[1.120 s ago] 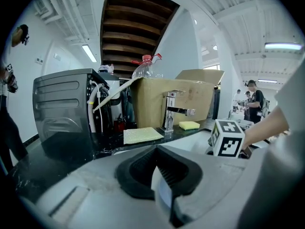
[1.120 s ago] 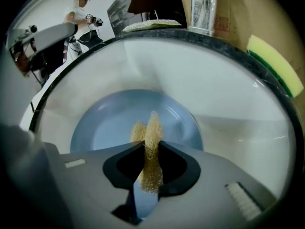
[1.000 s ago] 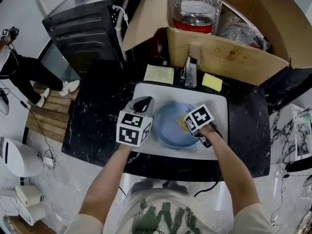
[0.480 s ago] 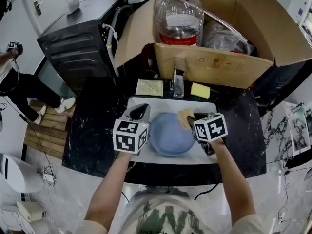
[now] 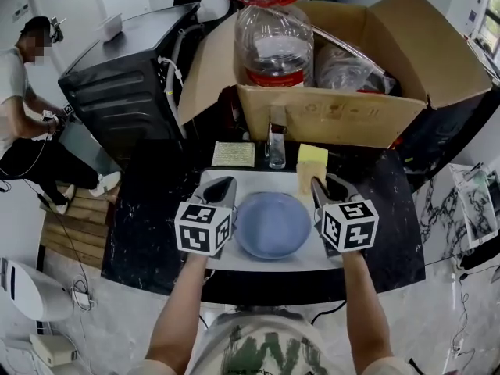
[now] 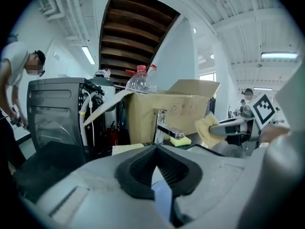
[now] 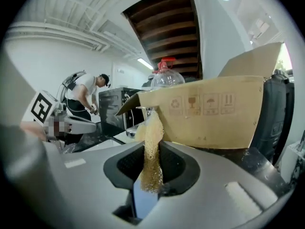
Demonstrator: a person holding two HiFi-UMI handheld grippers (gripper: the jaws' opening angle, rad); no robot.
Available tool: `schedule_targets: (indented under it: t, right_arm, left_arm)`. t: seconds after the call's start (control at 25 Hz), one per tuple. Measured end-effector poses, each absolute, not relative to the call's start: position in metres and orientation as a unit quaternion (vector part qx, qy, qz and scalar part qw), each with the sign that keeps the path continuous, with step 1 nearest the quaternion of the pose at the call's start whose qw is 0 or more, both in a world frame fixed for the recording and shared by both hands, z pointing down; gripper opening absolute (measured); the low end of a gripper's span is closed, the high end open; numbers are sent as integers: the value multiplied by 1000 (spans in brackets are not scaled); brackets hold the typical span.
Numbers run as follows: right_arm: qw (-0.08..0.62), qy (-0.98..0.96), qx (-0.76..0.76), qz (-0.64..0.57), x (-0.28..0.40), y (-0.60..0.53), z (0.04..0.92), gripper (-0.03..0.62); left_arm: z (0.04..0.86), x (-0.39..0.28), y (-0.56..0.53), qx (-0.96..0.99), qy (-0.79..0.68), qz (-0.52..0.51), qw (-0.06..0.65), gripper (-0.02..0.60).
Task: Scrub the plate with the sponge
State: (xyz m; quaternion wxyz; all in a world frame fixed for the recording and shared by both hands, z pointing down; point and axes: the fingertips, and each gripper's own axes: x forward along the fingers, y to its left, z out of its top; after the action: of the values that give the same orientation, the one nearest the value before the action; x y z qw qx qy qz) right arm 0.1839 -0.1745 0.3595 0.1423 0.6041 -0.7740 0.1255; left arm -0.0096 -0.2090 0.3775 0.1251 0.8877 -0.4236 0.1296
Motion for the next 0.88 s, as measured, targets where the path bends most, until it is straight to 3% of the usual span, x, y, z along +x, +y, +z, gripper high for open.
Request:
schedule_targets:
  t: [0.36, 0.88]
  right_arm:
    - [100, -769, 628, 68, 184, -173, 334, 69]
    - [97, -767, 632, 55, 179, -170, 328, 69]
  left_arm:
    - [364, -23, -217, 885, -437, 119, 110, -2]
    - [360, -34, -216, 880, -448, 110, 109, -2]
